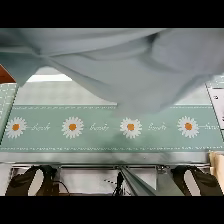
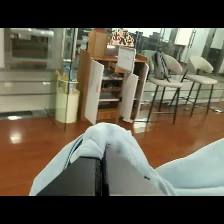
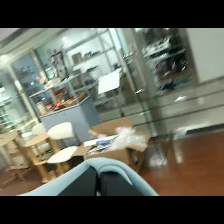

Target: Fold the shirts.

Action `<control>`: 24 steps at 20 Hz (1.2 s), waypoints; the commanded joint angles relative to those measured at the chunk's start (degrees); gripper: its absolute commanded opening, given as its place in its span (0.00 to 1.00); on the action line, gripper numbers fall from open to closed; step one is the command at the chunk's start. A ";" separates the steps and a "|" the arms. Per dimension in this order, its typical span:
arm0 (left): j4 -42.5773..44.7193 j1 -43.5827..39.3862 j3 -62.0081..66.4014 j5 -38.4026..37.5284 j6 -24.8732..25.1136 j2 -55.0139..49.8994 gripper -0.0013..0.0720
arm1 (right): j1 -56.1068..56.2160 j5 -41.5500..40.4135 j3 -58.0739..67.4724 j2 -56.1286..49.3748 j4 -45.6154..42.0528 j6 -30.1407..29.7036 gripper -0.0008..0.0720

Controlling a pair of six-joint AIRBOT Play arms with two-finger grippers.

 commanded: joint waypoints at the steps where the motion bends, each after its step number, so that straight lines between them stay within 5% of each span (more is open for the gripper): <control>1: 13.38 0.02 6.29 -8.57 -10.21 2.95 0.04 | -2.34 2.40 7.17 0.59 -9.18 2.95 0.05; 5: 16.65 -0.02 6.27 -25.49 -24.02 4.63 0.04 | -2.34 10.19 13.90 -1.84 -21.97 5.46 0.05; 10: 13.77 -0.02 -1.46 -33.27 -26.25 4.59 0.04 | -2.14 26.03 18.62 -15.39 -23.71 2.71 0.05; 12: 14.23 -0.02 -9.64 -32.87 -22.56 3.48 0.04 | -2.16 27.96 18.62 -23.54 -23.17 2.54 0.05; 18: 12.70 -0.02 -34.38 -13.97 -12.52 -5.01 0.04 | 3.45 26.40 18.62 -47.41 -19.67 2.25 0.05; 24: 7.30 -0.02 -40.24 0.00 -5.84 -28.72 0.04 | 13.68 10.84 18.62 -63.67 -21.14 2.69 0.05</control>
